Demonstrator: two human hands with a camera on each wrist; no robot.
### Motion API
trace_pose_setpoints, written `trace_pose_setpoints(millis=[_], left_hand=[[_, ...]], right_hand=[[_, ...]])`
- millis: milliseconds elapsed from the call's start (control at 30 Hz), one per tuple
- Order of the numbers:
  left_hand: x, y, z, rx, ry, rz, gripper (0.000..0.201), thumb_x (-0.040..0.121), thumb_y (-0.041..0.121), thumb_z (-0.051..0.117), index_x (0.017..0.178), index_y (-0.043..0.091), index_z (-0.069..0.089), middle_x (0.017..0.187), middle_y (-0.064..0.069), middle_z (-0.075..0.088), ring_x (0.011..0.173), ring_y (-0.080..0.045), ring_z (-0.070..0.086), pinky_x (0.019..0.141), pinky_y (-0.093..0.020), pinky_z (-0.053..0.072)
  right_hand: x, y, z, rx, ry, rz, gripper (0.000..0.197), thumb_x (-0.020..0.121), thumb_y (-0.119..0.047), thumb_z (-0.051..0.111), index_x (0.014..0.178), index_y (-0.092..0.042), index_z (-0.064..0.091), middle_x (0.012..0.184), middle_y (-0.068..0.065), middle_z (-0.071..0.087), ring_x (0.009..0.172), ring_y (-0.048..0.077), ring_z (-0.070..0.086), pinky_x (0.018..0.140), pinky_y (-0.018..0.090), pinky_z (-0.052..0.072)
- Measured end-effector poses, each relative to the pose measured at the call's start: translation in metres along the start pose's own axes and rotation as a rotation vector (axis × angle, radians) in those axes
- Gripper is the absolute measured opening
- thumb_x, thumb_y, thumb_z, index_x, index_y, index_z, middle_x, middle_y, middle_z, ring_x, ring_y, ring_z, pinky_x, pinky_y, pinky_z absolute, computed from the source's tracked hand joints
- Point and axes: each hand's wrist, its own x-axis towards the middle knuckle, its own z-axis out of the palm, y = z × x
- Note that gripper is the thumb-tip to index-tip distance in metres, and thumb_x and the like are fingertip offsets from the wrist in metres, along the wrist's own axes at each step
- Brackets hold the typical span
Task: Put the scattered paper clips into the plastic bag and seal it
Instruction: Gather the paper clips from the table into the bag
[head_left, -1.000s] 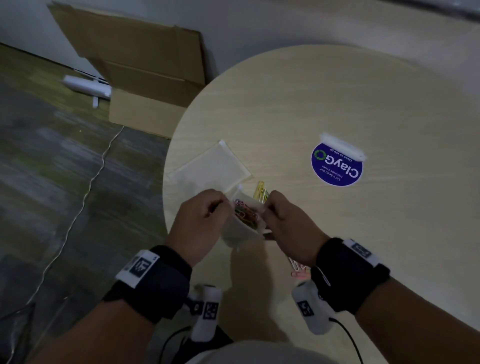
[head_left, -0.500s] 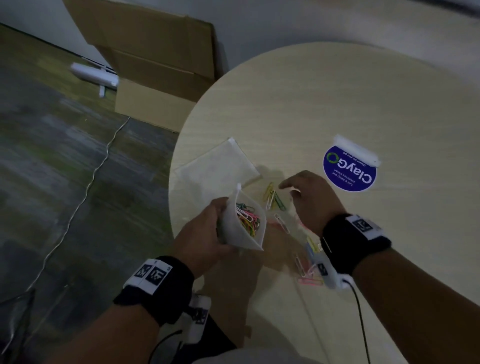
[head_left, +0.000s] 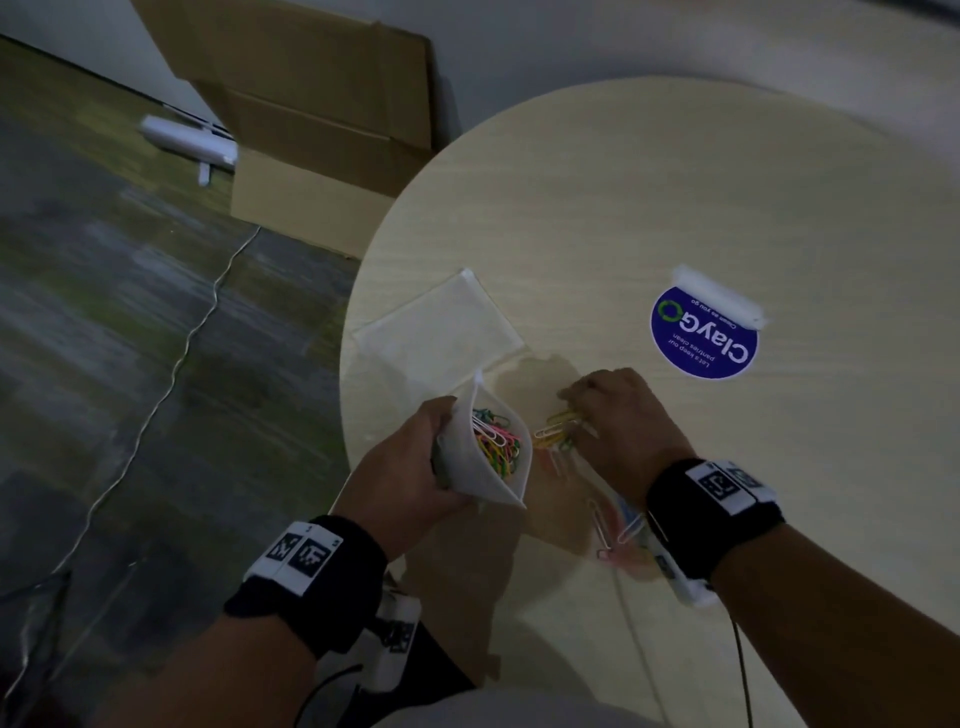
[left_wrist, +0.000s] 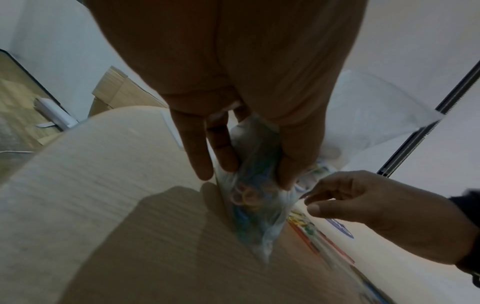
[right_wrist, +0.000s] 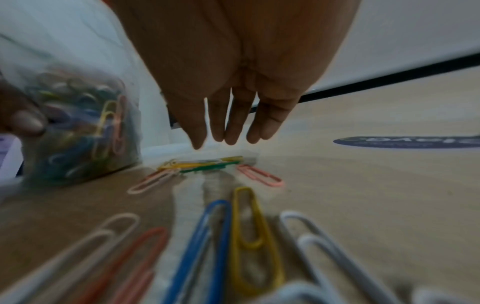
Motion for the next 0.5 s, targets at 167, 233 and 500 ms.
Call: trace_pose_setpoints(millis=[167,233,500], left_hand=[[-0.001,0.004,0.001,0.02,-0.012,-0.03,0.089,0.074,0.028,0.084,0.142,0.044,0.028,0.127,0.013,0.055,0.107,-0.012,0.061,0.09,-0.036,0.056],[-0.001,0.007,0.001,0.036,-0.012,-0.028,0.085,0.075,0.025,0.083,0.136,0.049,0.028,0.12,0.019,0.053,0.103,-0.008,0.061,0.089,-0.034,0.056],[0.002,0.017,0.007,0.102,0.04,-0.011,0.087,0.064,0.033,0.087,0.134,0.04,0.035,0.128,0.01,0.059,0.114,-0.015,0.06,0.089,-0.036,0.053]], right_hand=[[-0.025,-0.019,0.003,-0.036,-0.123,0.043,0.056,0.071,-0.045,0.074,0.117,-0.013,0.065,0.119,0.012,0.059,0.105,0.037,0.052,0.088,0.045,0.051],[-0.032,-0.021,0.011,-0.038,-0.083,0.041,0.027,0.079,-0.034,0.066,0.098,-0.015,0.07,0.1,0.011,0.063,0.09,0.037,0.055,0.079,0.042,0.052],[-0.044,-0.015,0.017,-0.021,-0.121,0.105,0.017,0.09,-0.031,0.056,0.092,-0.015,0.061,0.094,0.01,0.06,0.091,0.033,0.053,0.08,0.04,0.044]])
